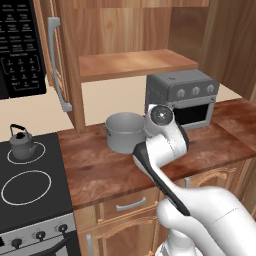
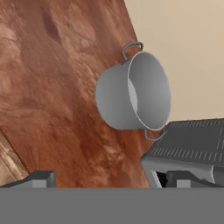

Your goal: Pick the kettle from the cabinet and place it on a stove burner. Then pick the pot from the counter and place it on another stove burner. Finally, turn both burners on.

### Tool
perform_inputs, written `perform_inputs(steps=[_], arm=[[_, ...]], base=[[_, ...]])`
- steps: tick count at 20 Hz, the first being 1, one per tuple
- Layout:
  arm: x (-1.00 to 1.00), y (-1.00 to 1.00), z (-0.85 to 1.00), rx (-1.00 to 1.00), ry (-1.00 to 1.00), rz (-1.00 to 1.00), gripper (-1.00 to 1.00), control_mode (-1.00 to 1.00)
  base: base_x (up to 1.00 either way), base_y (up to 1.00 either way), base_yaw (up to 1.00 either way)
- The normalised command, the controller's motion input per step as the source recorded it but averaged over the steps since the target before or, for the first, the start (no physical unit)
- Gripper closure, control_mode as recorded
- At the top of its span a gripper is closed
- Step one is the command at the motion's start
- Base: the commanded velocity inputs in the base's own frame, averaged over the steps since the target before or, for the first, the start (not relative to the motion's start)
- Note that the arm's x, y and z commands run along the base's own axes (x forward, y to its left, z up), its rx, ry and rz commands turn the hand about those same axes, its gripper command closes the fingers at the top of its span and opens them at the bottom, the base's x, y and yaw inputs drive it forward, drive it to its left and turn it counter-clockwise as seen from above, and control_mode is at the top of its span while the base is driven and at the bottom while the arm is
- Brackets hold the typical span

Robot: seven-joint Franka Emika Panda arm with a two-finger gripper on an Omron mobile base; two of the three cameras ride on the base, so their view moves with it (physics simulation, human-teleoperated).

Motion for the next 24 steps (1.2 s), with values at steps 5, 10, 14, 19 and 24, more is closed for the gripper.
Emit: perform_inputs(steps=[5, 10, 14, 19, 24], arm=[[0.31, 0.11, -0.23, -0.1, 0.02, 0.0, -1.0, -1.0], [0.31, 0.05, -0.21, -0.08, 0.0, 0.0, -1.0, -1.0], [0.38, 0.0, -0.23, -0.04, 0.01, 0.0, -1.0, -1.0], [0.45, 0.0, -0.19, 0.0, 0.06, 0.0, -1.0, -1.0], [0.38, 0.0, -0.21, 0.0, 0.08, 0.0, -1.0, -1.0]], base=[[0.0, 0.0, 0.0], [0.0, 0.0, 0.0], [0.0, 0.0, 0.0], [0.0, 0.0, 0.0], [0.0, 0.0, 0.0]])
